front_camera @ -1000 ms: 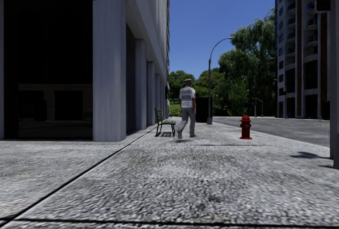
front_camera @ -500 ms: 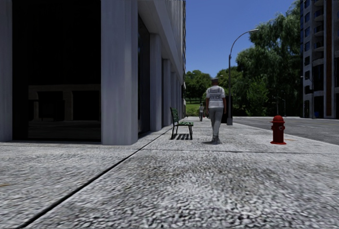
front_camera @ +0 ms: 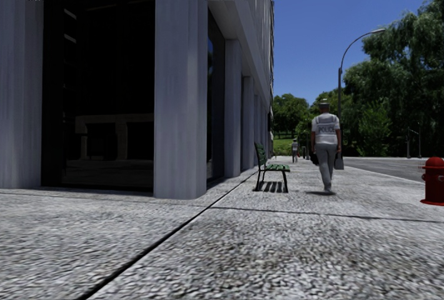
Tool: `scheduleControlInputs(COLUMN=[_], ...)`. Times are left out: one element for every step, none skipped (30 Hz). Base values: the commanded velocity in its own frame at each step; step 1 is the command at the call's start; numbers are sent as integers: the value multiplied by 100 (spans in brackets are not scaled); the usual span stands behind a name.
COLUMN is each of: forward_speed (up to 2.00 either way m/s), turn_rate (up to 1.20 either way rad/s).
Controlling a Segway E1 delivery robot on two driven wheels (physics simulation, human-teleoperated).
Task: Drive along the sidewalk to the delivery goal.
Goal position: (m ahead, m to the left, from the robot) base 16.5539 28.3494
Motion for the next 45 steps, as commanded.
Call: scheduleControlInputs(forward_speed=[133,133,133,133,133,133,133,133,133,133,133,133,133,133,133,133,133,133,133,133,133,133,133,134,134,135,138,146,149,149,151,153,154,154,157,159,160,161,161,161,161,162,162,162,164], turn_rate=[70,72,80,84,85,85,85,85,85,85,85,85,85,85,85,85,85,85,85,85,85,85,85,85,85,85,85,85,85,85,85,85,85,85,85,85,85,84,84,83,82,82,82,81,81])
